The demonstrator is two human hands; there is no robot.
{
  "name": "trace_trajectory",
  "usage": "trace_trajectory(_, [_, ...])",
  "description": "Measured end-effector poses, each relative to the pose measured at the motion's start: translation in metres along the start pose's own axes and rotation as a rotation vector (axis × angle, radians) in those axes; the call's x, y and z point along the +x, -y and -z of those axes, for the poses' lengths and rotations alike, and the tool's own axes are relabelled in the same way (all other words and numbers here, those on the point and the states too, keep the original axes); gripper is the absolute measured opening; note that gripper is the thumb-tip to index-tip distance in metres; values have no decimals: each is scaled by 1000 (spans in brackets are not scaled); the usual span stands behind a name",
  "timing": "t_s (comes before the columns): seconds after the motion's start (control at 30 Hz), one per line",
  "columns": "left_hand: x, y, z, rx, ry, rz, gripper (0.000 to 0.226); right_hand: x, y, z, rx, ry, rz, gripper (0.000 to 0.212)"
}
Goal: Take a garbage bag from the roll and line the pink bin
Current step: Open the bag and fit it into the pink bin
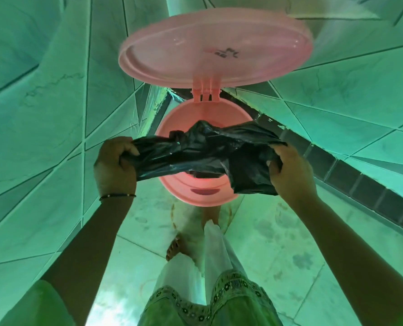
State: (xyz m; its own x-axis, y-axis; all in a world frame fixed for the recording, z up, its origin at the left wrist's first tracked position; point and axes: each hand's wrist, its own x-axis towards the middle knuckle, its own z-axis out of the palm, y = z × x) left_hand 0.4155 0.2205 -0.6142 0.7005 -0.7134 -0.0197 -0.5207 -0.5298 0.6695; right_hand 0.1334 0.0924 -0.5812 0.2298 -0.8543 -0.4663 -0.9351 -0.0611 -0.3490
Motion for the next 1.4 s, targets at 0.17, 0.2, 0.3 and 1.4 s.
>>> trace_trajectory(0.17, [-16, 17, 25, 137, 124, -108, 30, 0, -19, 3, -279, 140, -28, 65])
trace_trajectory(0.2, [-19, 20, 29, 144, 148, -133, 24, -1, -24, 3, -339, 168, 2, 69])
trace_trajectory(0.3, [-29, 24, 39, 259, 307, -394, 33, -6, -40, -5, -453, 184, 129, 75])
trace_trajectory(1.4, [-4, -13, -16, 422, 463, 270, 41, 15, -14, -18, 20, 135, 54, 79])
